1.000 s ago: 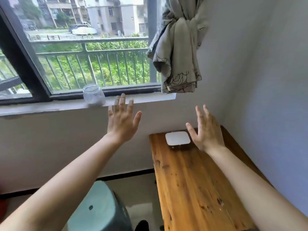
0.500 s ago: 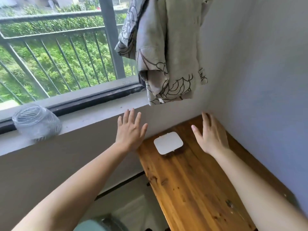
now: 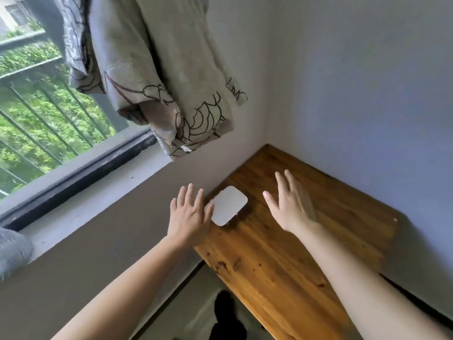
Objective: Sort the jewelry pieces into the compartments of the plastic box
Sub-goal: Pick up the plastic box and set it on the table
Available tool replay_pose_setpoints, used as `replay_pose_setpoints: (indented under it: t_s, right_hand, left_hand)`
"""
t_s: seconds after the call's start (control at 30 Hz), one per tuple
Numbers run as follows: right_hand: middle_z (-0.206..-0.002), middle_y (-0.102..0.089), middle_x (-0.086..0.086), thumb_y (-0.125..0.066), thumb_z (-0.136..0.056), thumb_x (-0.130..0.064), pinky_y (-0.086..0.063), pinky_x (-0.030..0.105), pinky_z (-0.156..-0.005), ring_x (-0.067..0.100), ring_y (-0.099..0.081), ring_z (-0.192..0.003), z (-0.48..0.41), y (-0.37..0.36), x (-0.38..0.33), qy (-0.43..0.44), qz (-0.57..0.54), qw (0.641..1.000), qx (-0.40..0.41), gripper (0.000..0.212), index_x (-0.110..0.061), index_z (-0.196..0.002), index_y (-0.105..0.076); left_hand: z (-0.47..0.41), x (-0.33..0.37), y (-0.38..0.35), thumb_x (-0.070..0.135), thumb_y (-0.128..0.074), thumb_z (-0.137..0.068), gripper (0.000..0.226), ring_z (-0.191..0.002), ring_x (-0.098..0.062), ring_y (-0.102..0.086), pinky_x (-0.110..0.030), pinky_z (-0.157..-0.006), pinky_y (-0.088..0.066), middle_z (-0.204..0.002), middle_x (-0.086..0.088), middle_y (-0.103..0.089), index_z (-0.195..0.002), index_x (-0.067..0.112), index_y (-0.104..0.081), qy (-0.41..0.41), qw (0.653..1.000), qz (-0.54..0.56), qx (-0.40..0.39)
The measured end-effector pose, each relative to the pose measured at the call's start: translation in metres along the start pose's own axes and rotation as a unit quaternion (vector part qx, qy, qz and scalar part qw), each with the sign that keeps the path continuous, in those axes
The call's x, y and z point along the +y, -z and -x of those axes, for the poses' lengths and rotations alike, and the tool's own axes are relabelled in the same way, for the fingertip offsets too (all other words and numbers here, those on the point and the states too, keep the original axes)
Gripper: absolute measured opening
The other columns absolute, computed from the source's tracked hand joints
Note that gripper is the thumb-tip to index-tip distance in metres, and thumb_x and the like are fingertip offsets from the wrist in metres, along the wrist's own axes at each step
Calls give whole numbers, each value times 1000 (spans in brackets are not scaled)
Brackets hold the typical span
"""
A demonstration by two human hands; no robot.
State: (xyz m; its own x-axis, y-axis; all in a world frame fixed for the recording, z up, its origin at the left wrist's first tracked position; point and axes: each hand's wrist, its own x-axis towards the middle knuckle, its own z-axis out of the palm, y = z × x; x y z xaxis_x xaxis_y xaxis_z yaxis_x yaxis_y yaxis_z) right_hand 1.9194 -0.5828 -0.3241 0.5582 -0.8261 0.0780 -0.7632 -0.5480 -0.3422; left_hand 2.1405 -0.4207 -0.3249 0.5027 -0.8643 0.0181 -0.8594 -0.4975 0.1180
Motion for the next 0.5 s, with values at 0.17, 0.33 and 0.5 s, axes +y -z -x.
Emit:
replay_pose_setpoints:
  t_s: [0.17,0.33,0.5]
  right_hand:
    - [-163,-26,19,-38,-101,-53,-35,48,-112,36,-36,-144,-17,-68,23,-64,-12,998,9,68,-13,-155,-29]
    - [-162,-27,18,-38,-101,-53,-42,46,-107,37,-40,-141,-47,-157,31,-149,-76,986,4,67,-14,-155,-30]
    - [-167,-15,9,-36,-103,-52,-33,40,-113,29,-26,-150,-64,-237,25,-186,-172,967,-25,67,-21,-158,-15]
  left_hand:
    - [-53,-3,-78,58,-17,-100,68,-153,-29,-5,-49,-122,-12,-166,-10,-14,-156,20,-24,-1,997,69,-35]
    - [-96,-9,-167,57,-21,-100,65,-152,-29,-11,-50,-122,-12,-166,-8,-17,-155,23,-23,26,991,122,-55]
    - [-119,-23,-237,58,-29,-99,67,-151,-31,-15,-51,-120,-17,-164,-12,-20,-153,17,-25,51,985,162,-1]
